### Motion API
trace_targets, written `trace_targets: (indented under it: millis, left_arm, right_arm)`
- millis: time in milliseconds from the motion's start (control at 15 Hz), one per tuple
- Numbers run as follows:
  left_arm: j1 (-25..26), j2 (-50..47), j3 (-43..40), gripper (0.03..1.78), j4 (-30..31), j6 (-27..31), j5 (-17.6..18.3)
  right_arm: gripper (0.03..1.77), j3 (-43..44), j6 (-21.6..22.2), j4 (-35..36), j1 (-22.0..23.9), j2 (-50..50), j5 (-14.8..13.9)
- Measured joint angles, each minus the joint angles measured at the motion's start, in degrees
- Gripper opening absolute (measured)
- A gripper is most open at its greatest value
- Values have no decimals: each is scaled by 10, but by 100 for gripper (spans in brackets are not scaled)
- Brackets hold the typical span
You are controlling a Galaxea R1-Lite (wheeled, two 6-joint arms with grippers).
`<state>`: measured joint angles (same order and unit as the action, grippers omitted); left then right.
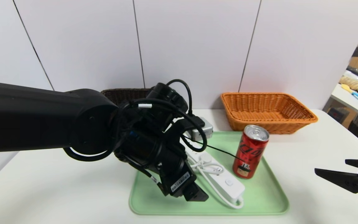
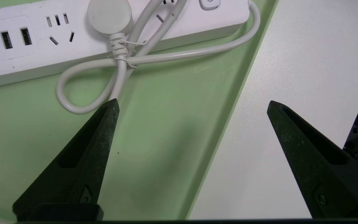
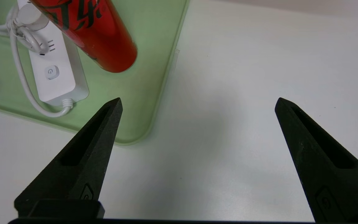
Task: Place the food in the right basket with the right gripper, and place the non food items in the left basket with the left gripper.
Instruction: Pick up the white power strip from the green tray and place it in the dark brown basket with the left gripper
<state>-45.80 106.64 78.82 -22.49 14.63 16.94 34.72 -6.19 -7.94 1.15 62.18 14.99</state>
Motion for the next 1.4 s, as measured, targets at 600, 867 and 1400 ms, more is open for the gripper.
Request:
trace_targets:
  millis: [600, 867, 1400]
  left_arm:
    - [22, 56, 6, 169, 57, 2, 2]
    - [21, 72, 9, 169, 61, 1, 2]
    - [15, 112, 33, 169, 62, 0, -4]
  right_arm:
    - [170, -8, -1, 1, -1, 0, 1]
    - [170, -10, -1, 1, -1, 0, 1]
    - [170, -9, -1, 1, 0, 1, 1]
